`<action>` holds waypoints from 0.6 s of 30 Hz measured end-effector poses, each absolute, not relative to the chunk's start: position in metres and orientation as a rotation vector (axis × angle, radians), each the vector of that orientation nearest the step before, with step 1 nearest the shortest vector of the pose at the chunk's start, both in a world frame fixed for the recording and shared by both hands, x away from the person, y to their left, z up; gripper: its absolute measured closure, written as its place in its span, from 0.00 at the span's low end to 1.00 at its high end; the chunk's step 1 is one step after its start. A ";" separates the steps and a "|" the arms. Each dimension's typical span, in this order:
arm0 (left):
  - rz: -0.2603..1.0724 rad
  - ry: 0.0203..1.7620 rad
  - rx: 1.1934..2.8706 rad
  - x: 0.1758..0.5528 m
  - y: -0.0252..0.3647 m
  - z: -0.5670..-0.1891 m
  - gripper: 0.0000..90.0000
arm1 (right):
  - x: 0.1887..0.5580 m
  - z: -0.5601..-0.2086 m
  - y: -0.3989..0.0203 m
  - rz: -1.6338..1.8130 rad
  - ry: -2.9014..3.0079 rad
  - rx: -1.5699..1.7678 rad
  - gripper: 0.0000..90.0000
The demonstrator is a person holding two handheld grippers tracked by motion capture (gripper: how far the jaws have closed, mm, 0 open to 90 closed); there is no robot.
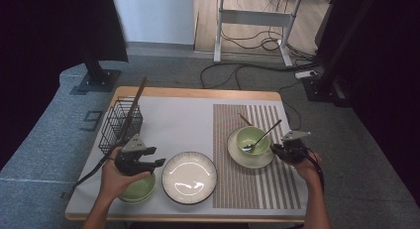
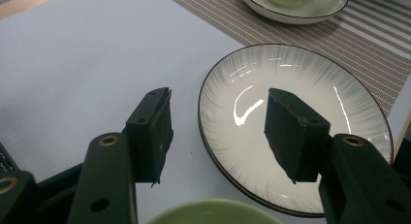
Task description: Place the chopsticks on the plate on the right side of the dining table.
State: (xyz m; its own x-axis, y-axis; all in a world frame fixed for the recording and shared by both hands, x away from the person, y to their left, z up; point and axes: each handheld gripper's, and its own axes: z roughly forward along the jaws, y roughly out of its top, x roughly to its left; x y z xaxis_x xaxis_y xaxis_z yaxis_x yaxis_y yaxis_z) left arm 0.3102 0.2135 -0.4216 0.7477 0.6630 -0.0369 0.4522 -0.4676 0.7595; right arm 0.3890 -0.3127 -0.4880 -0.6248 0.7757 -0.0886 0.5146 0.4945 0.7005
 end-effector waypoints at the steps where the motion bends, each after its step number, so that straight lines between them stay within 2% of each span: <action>1: 0.336 0.835 2.144 0.310 0.213 -0.422 0.48 | 0.389 -0.488 -0.313 0.910 2.350 1.071 0.86; 4: 0.335 0.834 2.146 0.310 0.213 -0.422 0.48 | 0.389 -0.488 -0.313 0.914 2.353 1.071 0.85; 9: 0.339 0.835 2.142 0.310 0.214 -0.421 0.48 | 0.388 -0.486 -0.313 0.928 2.340 1.077 0.77; 18: 0.340 0.834 2.140 0.310 0.215 -0.421 0.48 | 0.376 -0.472 -0.315 0.998 2.279 1.103 0.69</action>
